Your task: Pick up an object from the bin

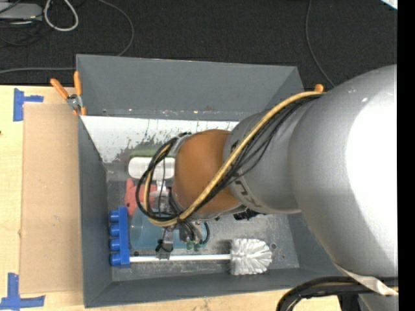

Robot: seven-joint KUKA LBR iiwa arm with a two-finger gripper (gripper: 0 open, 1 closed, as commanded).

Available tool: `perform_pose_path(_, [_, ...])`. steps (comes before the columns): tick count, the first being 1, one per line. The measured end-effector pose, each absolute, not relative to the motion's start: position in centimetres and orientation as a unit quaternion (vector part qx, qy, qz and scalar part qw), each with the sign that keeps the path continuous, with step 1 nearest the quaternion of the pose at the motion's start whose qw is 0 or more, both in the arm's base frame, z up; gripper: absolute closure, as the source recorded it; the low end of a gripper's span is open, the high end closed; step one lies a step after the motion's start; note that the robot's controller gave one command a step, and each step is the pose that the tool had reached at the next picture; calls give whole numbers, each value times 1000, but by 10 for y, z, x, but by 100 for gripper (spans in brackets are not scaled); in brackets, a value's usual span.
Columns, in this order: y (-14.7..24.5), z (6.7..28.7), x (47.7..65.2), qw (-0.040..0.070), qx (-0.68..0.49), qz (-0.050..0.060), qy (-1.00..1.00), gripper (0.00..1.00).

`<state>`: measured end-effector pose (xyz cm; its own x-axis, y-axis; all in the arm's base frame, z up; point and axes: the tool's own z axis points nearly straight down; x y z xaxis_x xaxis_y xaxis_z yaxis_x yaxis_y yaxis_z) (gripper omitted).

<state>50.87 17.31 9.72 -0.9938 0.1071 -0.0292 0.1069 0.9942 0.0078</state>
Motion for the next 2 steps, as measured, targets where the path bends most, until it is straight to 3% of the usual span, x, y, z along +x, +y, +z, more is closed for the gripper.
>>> perform_pose_path(2, [173, 174, 509, 14, 53, 3, 999, 100])
